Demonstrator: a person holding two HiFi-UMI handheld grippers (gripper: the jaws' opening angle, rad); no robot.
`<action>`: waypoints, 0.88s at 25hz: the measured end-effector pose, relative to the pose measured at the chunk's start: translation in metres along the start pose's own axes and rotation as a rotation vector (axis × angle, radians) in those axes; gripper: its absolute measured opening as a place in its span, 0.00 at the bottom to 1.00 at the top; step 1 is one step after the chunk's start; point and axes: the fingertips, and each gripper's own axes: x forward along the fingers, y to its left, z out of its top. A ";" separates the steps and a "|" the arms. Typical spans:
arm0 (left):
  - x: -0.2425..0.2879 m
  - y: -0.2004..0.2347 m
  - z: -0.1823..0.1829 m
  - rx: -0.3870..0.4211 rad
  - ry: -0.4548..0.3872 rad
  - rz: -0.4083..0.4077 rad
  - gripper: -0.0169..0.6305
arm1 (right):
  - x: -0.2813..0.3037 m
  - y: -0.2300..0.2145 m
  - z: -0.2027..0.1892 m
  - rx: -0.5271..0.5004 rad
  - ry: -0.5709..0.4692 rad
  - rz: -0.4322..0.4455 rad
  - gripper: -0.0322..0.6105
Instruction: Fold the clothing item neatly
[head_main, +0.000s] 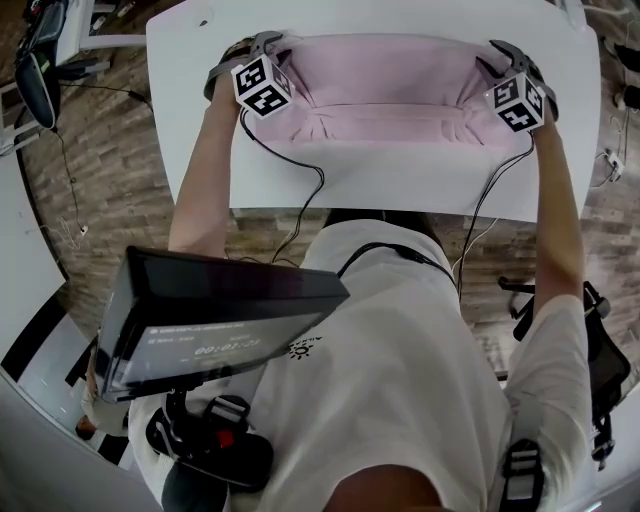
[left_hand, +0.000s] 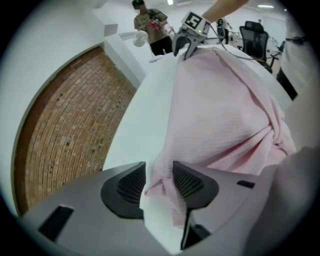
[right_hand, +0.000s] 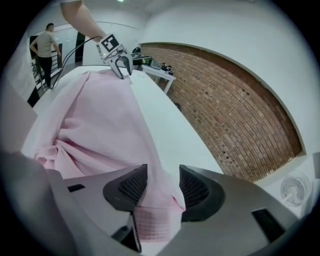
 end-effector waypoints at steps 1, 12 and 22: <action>-0.005 0.006 -0.002 -0.041 -0.017 0.032 0.29 | -0.007 -0.005 0.002 0.021 -0.016 -0.025 0.33; -0.116 0.015 -0.008 -0.446 -0.211 0.227 0.31 | -0.107 0.005 0.023 0.307 -0.241 -0.128 0.32; -0.088 -0.126 -0.004 -0.546 -0.111 0.117 0.03 | -0.093 0.093 -0.025 0.564 -0.155 -0.073 0.05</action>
